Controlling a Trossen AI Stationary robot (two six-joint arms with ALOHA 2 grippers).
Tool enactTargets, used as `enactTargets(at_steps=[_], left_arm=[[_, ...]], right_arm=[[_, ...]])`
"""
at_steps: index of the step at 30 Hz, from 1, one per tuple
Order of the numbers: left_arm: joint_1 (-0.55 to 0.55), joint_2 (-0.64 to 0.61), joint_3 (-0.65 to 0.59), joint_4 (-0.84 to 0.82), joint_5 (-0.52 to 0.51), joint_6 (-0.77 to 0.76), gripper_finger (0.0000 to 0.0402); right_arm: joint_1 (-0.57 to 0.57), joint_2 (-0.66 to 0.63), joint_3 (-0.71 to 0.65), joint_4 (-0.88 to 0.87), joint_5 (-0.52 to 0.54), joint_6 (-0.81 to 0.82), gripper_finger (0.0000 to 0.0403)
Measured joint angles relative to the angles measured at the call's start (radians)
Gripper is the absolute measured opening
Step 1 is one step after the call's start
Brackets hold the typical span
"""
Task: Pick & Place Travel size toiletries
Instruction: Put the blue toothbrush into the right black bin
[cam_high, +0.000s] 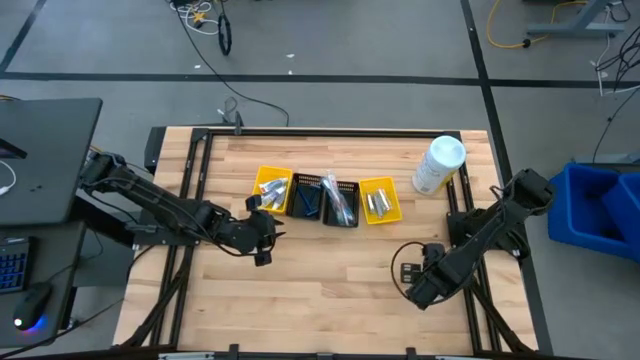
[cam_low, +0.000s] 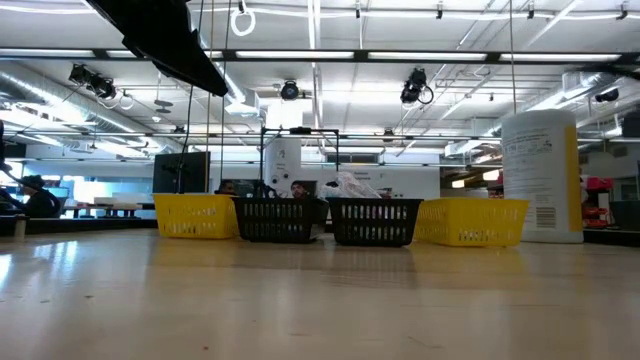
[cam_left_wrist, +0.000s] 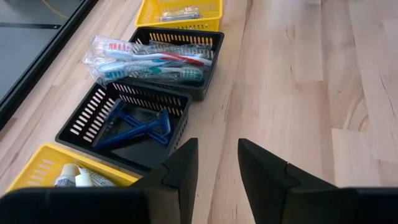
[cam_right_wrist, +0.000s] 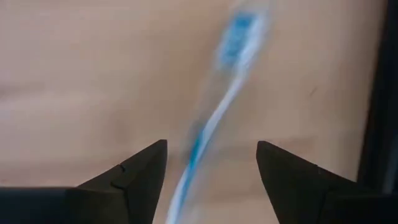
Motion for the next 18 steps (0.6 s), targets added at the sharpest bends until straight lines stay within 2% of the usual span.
enactTargets(at_steps=[4, 7, 10, 18], left_arm=[[0.0, 0.0, 0.0, 0.0, 0.0, 0.0, 0.0121], [0.0, 0.0, 0.0, 0.0, 0.002, -0.005, 0.0121], [0.0, 0.0, 0.0, 0.001, 0.012, -0.007, 0.0121], [0.0, 0.0, 0.0, 0.007, 0.016, -0.006, 0.0121]], right_arm=[[0.0, 0.0, -0.099, 0.074, -0.027, 0.062, 0.0247], [0.0, -0.006, -0.162, 0.176, -0.021, 0.073, 0.0238], [0.0, -0.01, -0.186, 0.206, -0.003, 0.087, 0.0222], [0.0, -0.02, -0.17, 0.178, 0.04, 0.09, 0.0129]])
